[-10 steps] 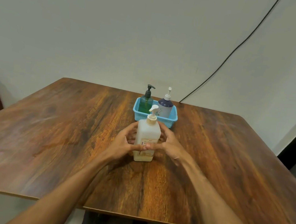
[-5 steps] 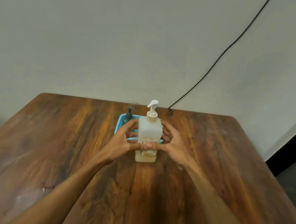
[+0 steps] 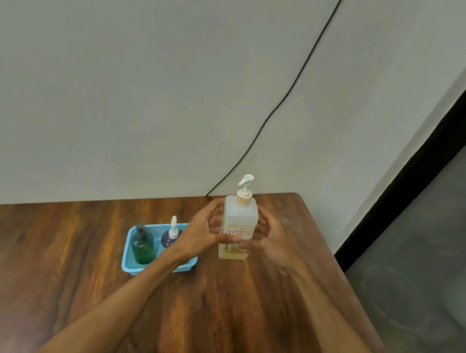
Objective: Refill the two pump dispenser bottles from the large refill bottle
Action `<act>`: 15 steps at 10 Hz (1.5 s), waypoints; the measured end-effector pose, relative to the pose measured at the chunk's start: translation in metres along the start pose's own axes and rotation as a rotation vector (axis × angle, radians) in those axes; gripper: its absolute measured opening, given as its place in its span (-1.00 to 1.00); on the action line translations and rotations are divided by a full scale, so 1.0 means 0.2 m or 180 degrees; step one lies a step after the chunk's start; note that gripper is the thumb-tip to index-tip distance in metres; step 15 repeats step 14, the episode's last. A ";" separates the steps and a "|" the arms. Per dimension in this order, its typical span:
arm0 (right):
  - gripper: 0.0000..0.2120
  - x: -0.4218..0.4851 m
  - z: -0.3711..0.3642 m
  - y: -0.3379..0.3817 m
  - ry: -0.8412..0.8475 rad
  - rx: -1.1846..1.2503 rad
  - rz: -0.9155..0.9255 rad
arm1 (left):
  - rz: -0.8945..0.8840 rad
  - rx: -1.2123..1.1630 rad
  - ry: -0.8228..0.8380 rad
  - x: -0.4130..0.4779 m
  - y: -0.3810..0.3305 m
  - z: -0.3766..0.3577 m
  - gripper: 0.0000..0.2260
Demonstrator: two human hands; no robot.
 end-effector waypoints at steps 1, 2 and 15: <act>-0.23 0.12 0.20 -0.11 -0.0123 -0.0153 -0.0105 | -0.0026 0.0170 0.0011 0.22 0.03 -0.17 -0.32; -0.31 0.27 0.43 -0.23 -0.0182 -0.0387 -0.0179 | 0.0019 0.0300 0.0030 0.48 0.10 -0.34 -0.29; -0.20 1.31 1.13 -1.33 -0.0563 -0.1081 0.0160 | 0.0705 0.0808 -0.0166 1.69 0.91 -0.81 0.03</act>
Point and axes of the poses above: each hand's wrist, its own x-axis towards the middle knuckle, its own z-axis out of the back of the hand, y = z × x, the point moved 9 cm from there along x, towards the middle knuckle, and after that the axes turned 3 degrees about z, right-handed, at the moved point
